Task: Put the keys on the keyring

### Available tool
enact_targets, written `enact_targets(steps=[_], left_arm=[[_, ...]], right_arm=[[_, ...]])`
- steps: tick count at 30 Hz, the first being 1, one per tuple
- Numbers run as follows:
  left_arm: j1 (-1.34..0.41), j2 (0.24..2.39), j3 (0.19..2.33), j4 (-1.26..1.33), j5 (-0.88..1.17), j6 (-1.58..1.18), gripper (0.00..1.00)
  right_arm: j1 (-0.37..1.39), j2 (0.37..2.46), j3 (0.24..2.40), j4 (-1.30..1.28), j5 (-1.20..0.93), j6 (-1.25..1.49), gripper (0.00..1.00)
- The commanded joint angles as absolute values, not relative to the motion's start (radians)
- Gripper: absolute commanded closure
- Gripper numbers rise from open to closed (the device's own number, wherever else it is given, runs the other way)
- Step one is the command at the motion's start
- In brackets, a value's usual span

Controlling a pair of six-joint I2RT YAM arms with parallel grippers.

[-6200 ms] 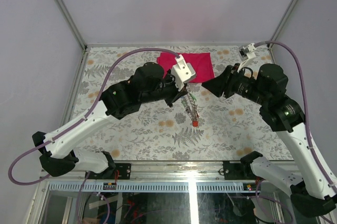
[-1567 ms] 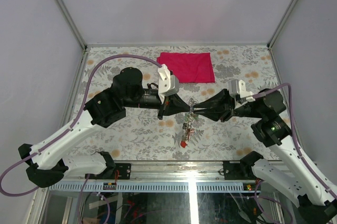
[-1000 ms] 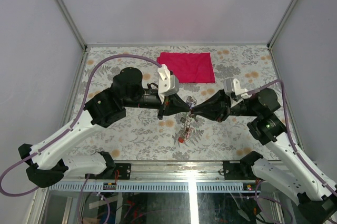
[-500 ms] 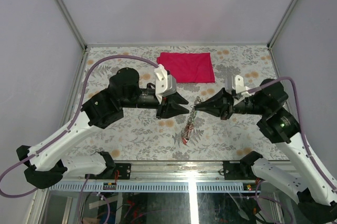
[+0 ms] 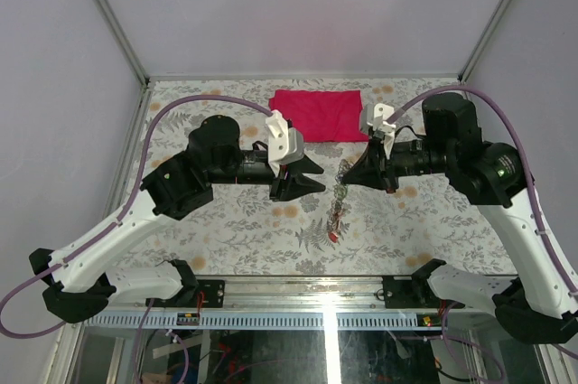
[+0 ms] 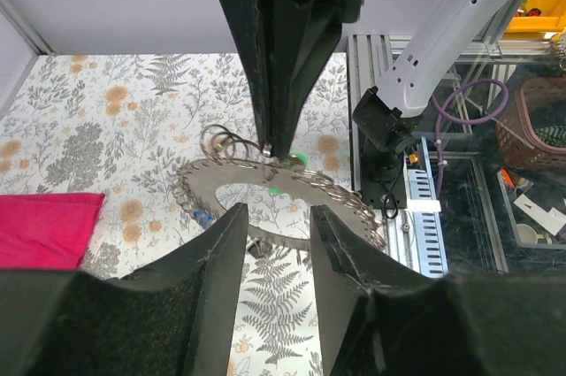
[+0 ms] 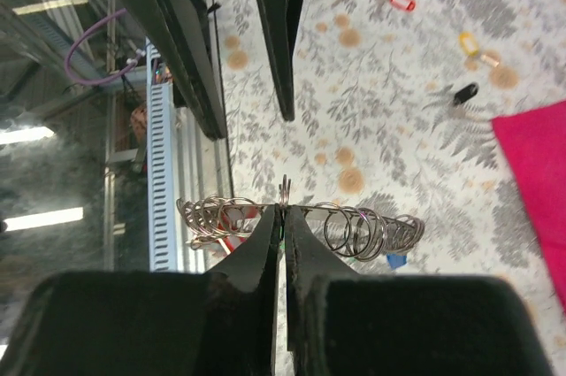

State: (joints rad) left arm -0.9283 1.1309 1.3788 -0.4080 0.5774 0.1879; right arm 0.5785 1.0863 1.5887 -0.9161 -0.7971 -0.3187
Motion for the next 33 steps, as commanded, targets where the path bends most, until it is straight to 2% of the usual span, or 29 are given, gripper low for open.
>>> enact_targets(steps=[1, 18, 33], left_arm=[[-0.922, 1.123, 1.358, -0.298, 0.607, 0.169, 0.64], [-0.922, 1.136, 1.317, -0.197, 0.697, 0.106, 0.64], [-0.923, 1.179, 1.347, -0.250, 0.708, 0.128, 0.70]], right_arm=[[0.600, 1.094, 1.685, -1.024, -0.787, -0.354, 1.00], [0.694, 1.129, 1.712, -0.999, -0.750, -0.397, 1.00], [0.724, 1.132, 1.696, -0.954, -0.770, -0.395, 1.00]])
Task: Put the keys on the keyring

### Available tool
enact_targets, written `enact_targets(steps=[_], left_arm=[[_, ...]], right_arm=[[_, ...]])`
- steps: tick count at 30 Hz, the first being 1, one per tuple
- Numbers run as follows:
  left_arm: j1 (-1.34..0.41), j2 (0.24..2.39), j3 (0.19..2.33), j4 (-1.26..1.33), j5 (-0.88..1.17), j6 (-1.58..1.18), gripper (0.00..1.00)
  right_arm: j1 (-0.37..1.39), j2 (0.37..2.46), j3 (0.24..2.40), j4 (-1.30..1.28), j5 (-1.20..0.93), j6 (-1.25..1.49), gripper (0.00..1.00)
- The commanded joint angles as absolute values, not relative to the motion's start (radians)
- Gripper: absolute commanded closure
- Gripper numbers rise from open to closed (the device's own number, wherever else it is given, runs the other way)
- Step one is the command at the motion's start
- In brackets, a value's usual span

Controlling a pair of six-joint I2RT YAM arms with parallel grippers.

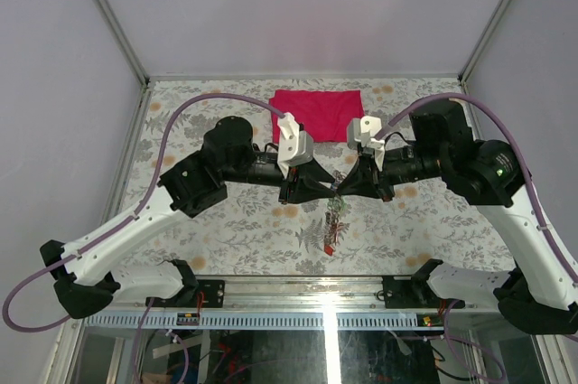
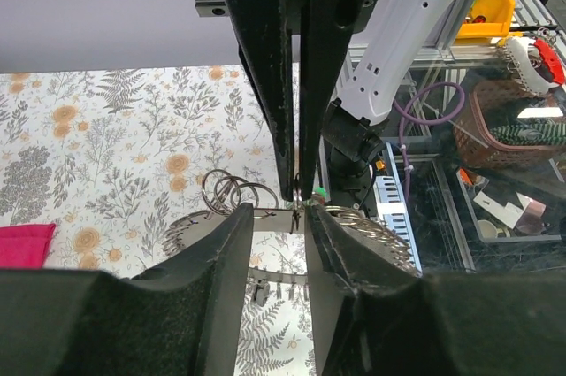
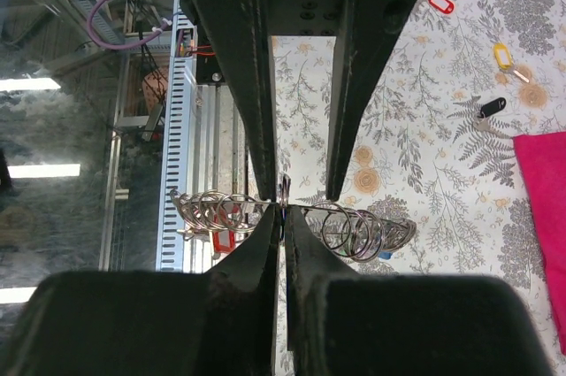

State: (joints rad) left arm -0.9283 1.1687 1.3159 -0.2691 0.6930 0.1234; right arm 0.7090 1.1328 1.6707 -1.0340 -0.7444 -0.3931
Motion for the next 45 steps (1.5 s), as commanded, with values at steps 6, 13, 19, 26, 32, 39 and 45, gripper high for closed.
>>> enact_targets(steps=[6, 13, 19, 26, 32, 39, 45], left_arm=[[-0.923, 1.190, 1.362, -0.266, 0.716, 0.136, 0.81], [-0.923, 1.197, 1.380, -0.289, 0.707, 0.143, 1.00], [-0.923, 1.184, 1.380, -0.283, 0.635, 0.131, 1.00], [-0.922, 1.144, 1.314, -0.191, 0.537, 0.086, 1.00], [-0.919, 1.113, 1.263, -0.100, 0.478, 0.050, 1.00], [-0.913, 1.088, 1.220, -0.014, 0.437, -0.001, 1.00], [-0.913, 1.069, 1.185, 0.021, 0.390, -0.019, 1.00]], right_arm=[[0.733, 1.131, 1.688, -0.946, -0.768, -0.392, 1.00], [0.738, 1.126, 1.673, -0.932, -0.767, -0.388, 1.00], [0.737, 1.082, 1.629, -0.859, -0.714, -0.346, 0.77], [0.737, 0.917, 1.436, -0.562, -0.479, -0.119, 0.55], [0.737, 0.811, 1.282, -0.395, -0.301, 0.193, 0.54], [0.738, 0.749, 1.133, -0.249, -0.128, 0.665, 0.53], [0.738, 0.705, 1.015, -0.104, -0.110, 0.942, 0.52]])
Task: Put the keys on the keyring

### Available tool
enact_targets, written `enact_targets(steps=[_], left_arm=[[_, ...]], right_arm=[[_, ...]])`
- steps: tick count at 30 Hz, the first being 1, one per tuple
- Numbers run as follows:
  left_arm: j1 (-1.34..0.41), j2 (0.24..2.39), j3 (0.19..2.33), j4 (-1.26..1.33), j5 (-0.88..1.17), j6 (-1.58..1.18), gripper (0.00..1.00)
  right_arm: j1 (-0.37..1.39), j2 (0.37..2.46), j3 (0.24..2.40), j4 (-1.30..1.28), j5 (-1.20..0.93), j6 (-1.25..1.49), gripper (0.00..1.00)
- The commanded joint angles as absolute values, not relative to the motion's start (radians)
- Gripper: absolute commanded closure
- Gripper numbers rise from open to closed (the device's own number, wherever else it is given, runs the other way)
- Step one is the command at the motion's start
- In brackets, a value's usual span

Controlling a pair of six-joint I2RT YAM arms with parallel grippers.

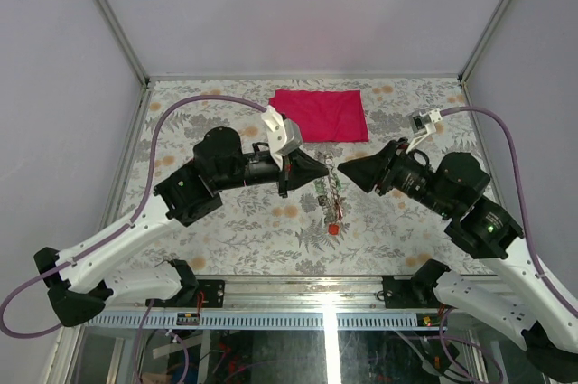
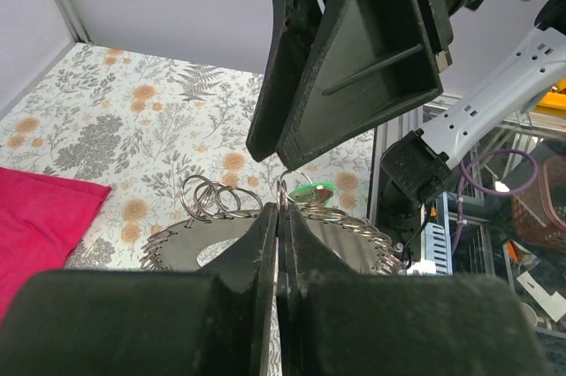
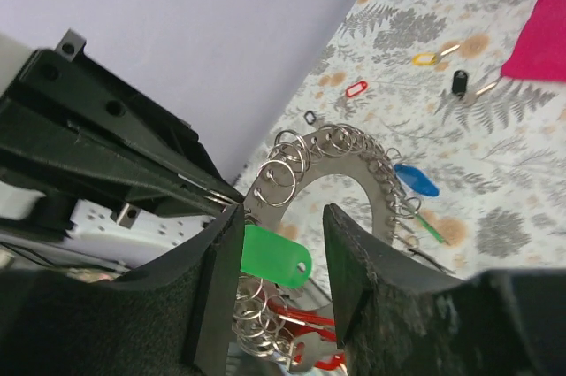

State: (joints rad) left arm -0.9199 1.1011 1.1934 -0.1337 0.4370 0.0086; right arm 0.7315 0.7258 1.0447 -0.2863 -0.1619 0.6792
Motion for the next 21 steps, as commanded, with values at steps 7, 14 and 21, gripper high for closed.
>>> enact_targets(steps=[7, 14, 21], left_arm=[[-0.914, 1.073, 1.191, 0.017, 0.387, -0.012, 1.00], [-0.914, 1.074, 1.200, 0.003, 0.381, -0.003, 1.00], [-0.913, 1.069, 1.202, -0.001, 0.372, 0.001, 1.00]], right_arm=[[0.738, 0.722, 0.991, -0.049, -0.149, 0.994, 0.57], [0.738, 0.711, 0.977, -0.074, -0.163, 0.999, 0.65], [0.738, 0.714, 0.969, -0.089, -0.191, 1.006, 0.64]])
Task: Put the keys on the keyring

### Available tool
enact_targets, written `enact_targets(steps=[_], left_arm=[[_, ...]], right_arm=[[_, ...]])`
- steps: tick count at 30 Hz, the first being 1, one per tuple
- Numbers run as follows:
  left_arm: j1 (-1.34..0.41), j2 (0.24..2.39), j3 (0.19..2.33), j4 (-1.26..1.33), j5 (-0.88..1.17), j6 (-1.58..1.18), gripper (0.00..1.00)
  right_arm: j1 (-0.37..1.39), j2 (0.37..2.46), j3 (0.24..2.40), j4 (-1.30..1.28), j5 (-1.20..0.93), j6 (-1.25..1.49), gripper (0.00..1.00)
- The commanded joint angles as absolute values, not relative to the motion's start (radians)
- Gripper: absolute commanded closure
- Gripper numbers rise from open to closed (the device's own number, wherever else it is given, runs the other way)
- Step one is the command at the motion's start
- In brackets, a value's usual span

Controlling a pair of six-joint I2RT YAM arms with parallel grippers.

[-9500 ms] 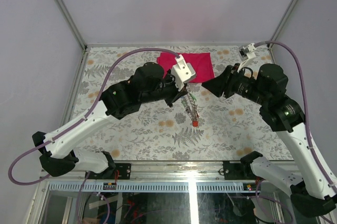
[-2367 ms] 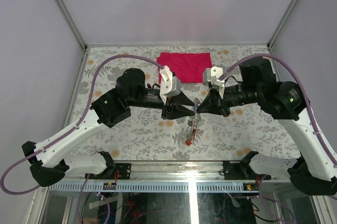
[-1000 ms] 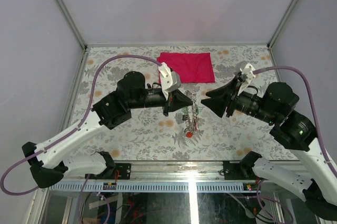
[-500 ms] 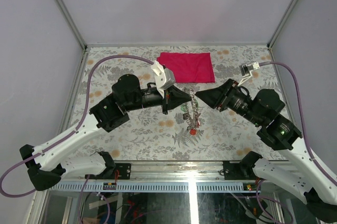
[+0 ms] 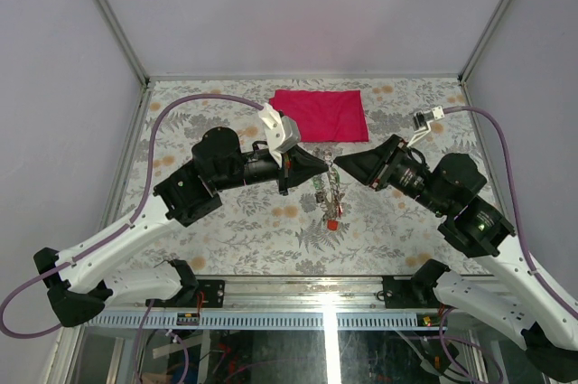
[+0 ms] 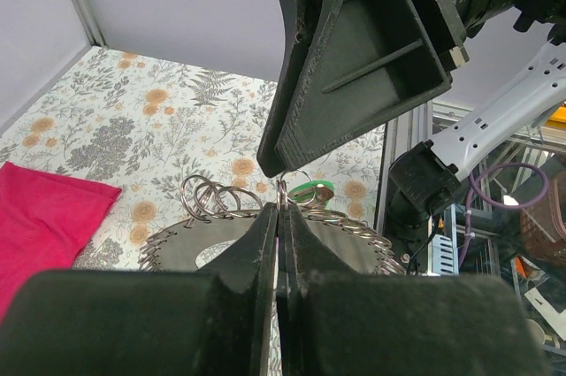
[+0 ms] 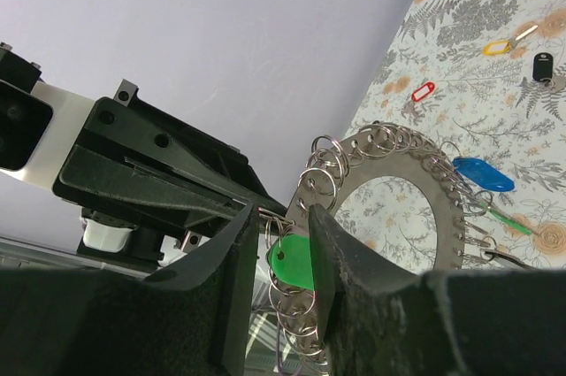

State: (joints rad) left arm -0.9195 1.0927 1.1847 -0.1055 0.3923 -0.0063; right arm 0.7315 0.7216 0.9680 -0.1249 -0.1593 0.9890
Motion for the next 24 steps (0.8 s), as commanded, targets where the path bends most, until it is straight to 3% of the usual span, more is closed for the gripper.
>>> enact_targets(steps=[1, 7, 17, 24], left_arm=[[-0.913, 1.067, 1.202, -0.002, 0.369, 0.001, 1.00], [-0.914, 1.064, 1.204, -0.007, 0.359, 0.007, 1.00], [-0.912, 1.061, 1.203, -0.008, 0.358, 0.009, 1.00], [-0.913, 1.059, 1.206, -0.009, 0.364, 0.013, 1.00]], right_arm=[[0.737, 0.716, 0.969, -0.086, -0.197, 1.007, 0.64], [0.738, 0.721, 0.967, -0.078, -0.230, 1.015, 0.71], [0.738, 0.714, 0.968, -0.106, -0.201, 0.993, 1.00], [0.738, 0.720, 0.987, -0.179, -0.152, 0.949, 1.00]])
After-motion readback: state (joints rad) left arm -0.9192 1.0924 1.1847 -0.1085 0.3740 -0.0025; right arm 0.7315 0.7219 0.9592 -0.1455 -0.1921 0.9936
